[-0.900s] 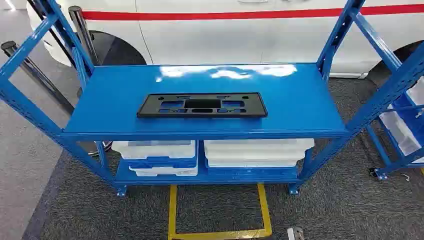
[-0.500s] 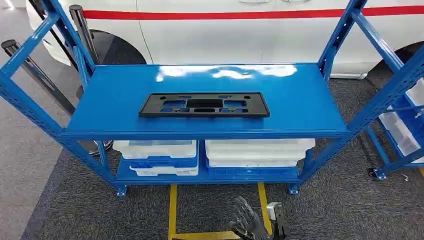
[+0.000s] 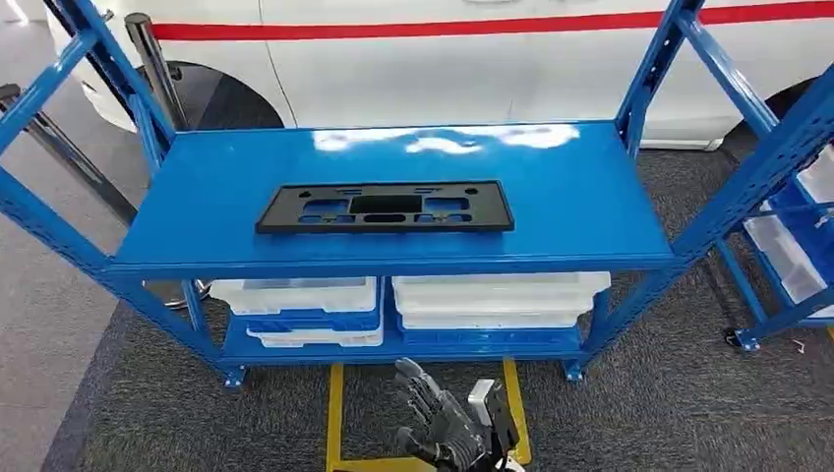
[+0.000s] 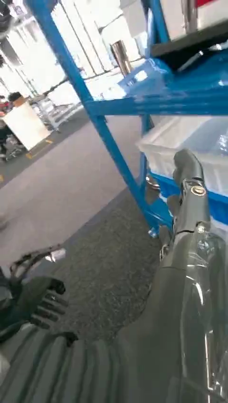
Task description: Take the parts from the cabinet and place them on the table.
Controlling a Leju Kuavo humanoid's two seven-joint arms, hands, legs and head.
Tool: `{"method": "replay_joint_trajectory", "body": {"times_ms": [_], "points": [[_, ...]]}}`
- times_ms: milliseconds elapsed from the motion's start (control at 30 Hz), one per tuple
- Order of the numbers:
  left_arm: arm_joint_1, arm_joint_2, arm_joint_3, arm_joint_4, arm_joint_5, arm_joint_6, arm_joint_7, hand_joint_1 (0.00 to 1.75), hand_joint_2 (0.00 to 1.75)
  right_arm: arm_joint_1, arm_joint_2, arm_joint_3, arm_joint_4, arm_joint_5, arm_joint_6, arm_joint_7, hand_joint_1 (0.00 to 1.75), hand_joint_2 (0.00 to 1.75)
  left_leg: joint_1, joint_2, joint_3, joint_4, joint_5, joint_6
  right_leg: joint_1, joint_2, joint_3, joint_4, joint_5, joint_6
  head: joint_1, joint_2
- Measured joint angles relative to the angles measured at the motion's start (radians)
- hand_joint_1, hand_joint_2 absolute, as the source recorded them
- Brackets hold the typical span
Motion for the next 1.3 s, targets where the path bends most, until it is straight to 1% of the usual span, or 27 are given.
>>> {"method": "replay_joint_trajectory", "body": {"times_ms": [33,67,133,167,200,233,267,333,367,433,500,533,567,633,667,700,733,767,833,867,967,1033,1100,1167,1200,1233,1300], "points": [[0.000,-0.002,0.005,0.001,-0.002,0.003,0.000,0.00,0.00,0.002,-0.003,0.015,-0.022,-0.005,0.000,0.002,0.00,0.00,0.000,-0.004,-0.006,0.023,-0.018,0.000,0.000,0.000,0.001,0.000,0.000,-0.006,0.000,0.000],[-0.001,-0.004,0.010,0.002,-0.004,0.005,0.000,0.00,0.00,0.001,-0.007,0.029,-0.042,-0.006,0.000,0.003,0.00,0.00,0.000,-0.007,-0.034,0.082,-0.056,0.001,0.002,0.000,0.000,0.000,-0.001,-0.012,0.000,0.000],[-0.001,-0.004,0.016,0.003,-0.007,0.005,0.000,0.00,0.00,0.002,-0.013,0.053,-0.072,0.000,0.000,0.000,0.00,0.00,-0.003,-0.012,-0.123,0.260,-0.137,0.002,0.008,0.000,0.000,0.000,-0.003,-0.017,0.000,0.000],[-0.001,-0.004,0.017,0.004,-0.010,0.005,0.000,0.00,0.00,0.004,-0.018,0.063,-0.085,0.009,0.001,-0.010,0.00,0.00,-0.004,-0.013,-0.159,0.326,-0.152,0.004,0.012,0.000,0.001,0.000,-0.004,-0.018,0.000,0.000],[0.000,-0.005,0.018,0.005,-0.011,0.006,0.001,0.00,0.00,0.004,-0.025,0.073,-0.099,0.013,0.006,-0.015,0.00,0.00,-0.006,-0.013,-0.172,0.341,-0.140,0.007,0.015,0.001,0.003,0.000,-0.005,-0.019,0.000,0.000],[0.000,-0.005,0.019,0.005,-0.013,0.007,0.002,0.00,0.00,0.004,-0.031,0.082,-0.114,0.013,0.018,-0.024,0.00,0.00,-0.007,-0.013,-0.162,0.306,-0.103,0.013,0.017,0.003,0.006,0.001,-0.006,-0.021,0.000,0.000],[-0.001,-0.006,0.020,0.006,-0.015,0.007,0.003,0.00,0.00,0.002,-0.035,0.091,-0.128,0.011,0.030,-0.030,0.00,0.00,-0.009,-0.014,-0.134,0.235,-0.053,0.019,0.019,0.006,0.010,0.001,-0.007,-0.021,0.000,0.000],[-0.001,-0.006,0.021,0.006,-0.021,0.008,0.005,0.00,0.00,0.000,-0.041,0.108,-0.156,0.002,0.050,-0.042,0.00,0.00,-0.015,-0.017,-0.062,0.054,0.036,0.038,0.020,0.008,0.017,0.000,-0.011,-0.019,0.000,0.000],[-0.003,-0.008,0.022,0.007,-0.022,0.008,0.006,0.00,0.00,-0.002,-0.044,0.114,-0.164,0.000,0.054,-0.045,0.00,0.00,-0.020,-0.018,-0.055,0.035,0.025,0.038,0.029,0.009,0.014,0.006,-0.013,-0.013,0.000,0.000],[-0.006,-0.010,0.023,0.008,-0.024,0.009,0.006,0.00,0.00,-0.002,-0.050,0.124,-0.178,-0.004,0.065,-0.046,0.00,0.00,-0.024,-0.019,-0.057,0.034,0.027,0.037,0.022,0.010,0.011,0.002,-0.009,-0.002,0.000,0.000],[-0.005,-0.013,0.023,0.009,-0.025,0.011,0.007,0.00,0.00,-0.003,-0.056,0.131,-0.190,-0.010,0.078,-0.047,0.00,0.00,-0.019,-0.018,-0.054,0.022,0.035,0.048,0.026,0.011,0.015,-0.003,-0.007,0.011,0.000,0.000],[-0.006,-0.016,0.024,0.010,-0.028,0.010,0.007,0.00,0.00,-0.004,-0.062,0.135,-0.196,-0.014,0.085,-0.048,0.00,0.00,-0.016,-0.014,-0.050,0.015,0.042,0.054,0.021,0.009,0.013,0.011,-0.019,0.015,0.000,0.000],[-0.007,-0.016,0.024,0.010,-0.031,0.010,0.007,0.00,0.00,-0.008,-0.066,0.141,-0.203,-0.017,0.090,-0.051,0.00,0.00,-0.016,-0.014,-0.050,0.011,0.044,0.063,0.021,0.005,-0.006,0.048,-0.049,0.019,0.003,0.000],[-0.009,-0.016,0.026,0.010,-0.032,0.013,0.007,0.00,0.00,-0.012,-0.075,0.149,-0.209,-0.018,0.097,-0.053,0.00,0.00,-0.018,-0.013,-0.053,0.012,0.045,0.064,0.018,0.005,-0.077,0.199,-0.127,0.025,0.002,0.000],[-0.009,-0.016,0.026,0.010,-0.034,0.018,0.008,0.00,0.00,-0.013,-0.081,0.154,-0.212,-0.020,0.100,-0.055,0.00,0.00,-0.019,-0.012,-0.054,0.012,0.045,0.064,0.018,0.005,-0.113,0.273,-0.152,0.028,0.002,0.000],[-0.009,-0.016,0.028,0.010,-0.035,0.022,0.010,0.00,0.00,-0.013,-0.086,0.159,-0.214,-0.021,0.101,-0.055,0.00,0.00,-0.019,-0.012,-0.054,0.013,0.045,0.064,0.018,0.004,-0.127,0.302,-0.152,0.029,0.002,0.000],[-0.009,-0.016,0.029,0.011,-0.036,0.024,0.011,0.00,0.00,-0.014,-0.090,0.164,-0.217,-0.022,0.102,-0.055,0.00,0.00,-0.019,-0.012,-0.053,0.014,0.045,0.064,0.018,0.004,-0.117,0.280,-0.126,0.028,0.003,0.000],[-0.009,-0.017,0.029,0.012,-0.036,0.024,0.015,0.00,0.00,-0.015,-0.092,0.168,-0.220,-0.023,0.103,-0.055,0.00,0.00,-0.019,-0.013,-0.052,0.014,0.044,0.064,0.018,0.003,-0.088,0.220,-0.086,0.026,0.002,0.000],[-0.010,-0.019,0.029,0.013,-0.040,0.024,0.018,0.00,0.00,-0.022,-0.095,0.174,-0.229,-0.023,0.104,-0.056,0.00,0.00,-0.019,-0.014,-0.049,0.018,0.040,0.059,0.019,-0.001,0.005,0.036,0.001,0.016,0.002,0.000],[-0.010,-0.020,0.030,0.013,-0.040,0.025,0.021,0.00,0.00,-0.028,-0.097,0.177,-0.231,-0.024,0.105,-0.056,0.00,0.00,-0.024,-0.014,-0.052,0.022,0.037,0.054,0.025,-0.005,0.023,-0.005,-0.013,0.008,0.002,0.000],[-0.014,-0.022,0.034,0.013,-0.040,0.026,0.027,0.00,0.00,-0.031,-0.102,0.187,-0.234,-0.025,0.108,-0.057,0.00,0.00,-0.025,-0.013,-0.053,0.017,0.039,0.040,0.031,0.000,0.017,-0.009,-0.008,0.001,0.002,0.000],[-0.015,-0.022,0.035,0.013,-0.040,0.027,0.027,0.00,0.00,-0.032,-0.103,0.191,-0.239,-0.026,0.111,-0.057,0.00,0.00,-0.023,-0.014,-0.055,0.025,0.029,0.029,0.016,-0.001,0.024,-0.025,0.002,-0.014,0.002,0.000],[-0.016,-0.022,0.036,0.013,-0.040,0.028,0.028,0.00,0.00,-0.036,-0.103,0.194,-0.242,-0.029,0.114,-0.057,0.00,0.00,-0.024,-0.016,-0.098,0.125,-0.036,0.022,0.016,-0.003,0.025,-0.027,0.002,-0.023,-0.002,0.000],[-0.016,-0.022,0.037,0.013,-0.040,0.028,0.028,0.00,0.00,-0.036,-0.105,0.198,-0.242,-0.031,0.115,-0.057,0.00,0.00,-0.021,-0.016,-0.174,0.285,-0.106,0.015,0.016,-0.004,0.023,-0.026,0.001,-0.024,-0.001,0.000],[-0.015,-0.023,0.037,0.014,-0.040,0.028,0.028,0.00,0.00,-0.036,-0.106,0.200,-0.242,-0.031,0.115,-0.057,0.00,0.00,-0.021,-0.016,-0.198,0.333,-0.113,0.013,0.016,-0.004,0.022,-0.024,0.001,-0.024,-0.002,0.000],[-0.014,-0.023,0.037,0.014,-0.040,0.028,0.029,0.00,0.00,-0.036,-0.107,0.201,-0.242,-0.031,0.115,-0.057,0.00,0.00,-0.019,-0.016,-0.195,0.322,-0.091,0.011,0.016,-0.003,0.023,-0.023,0.001,-0.023,-0.002,0.000],[-0.015,-0.022,0.038,0.014,-0.040,0.030,0.033,0.00,0.00,-0.037,-0.108,0.202,-0.242,-0.034,0.117,-0.057,0.00,0.00,-0.016,-0.016,-0.128,0.176,0.000,0.012,0.014,0.001,0.024,-0.018,-0.003,-0.019,-0.002,0.000]]}}
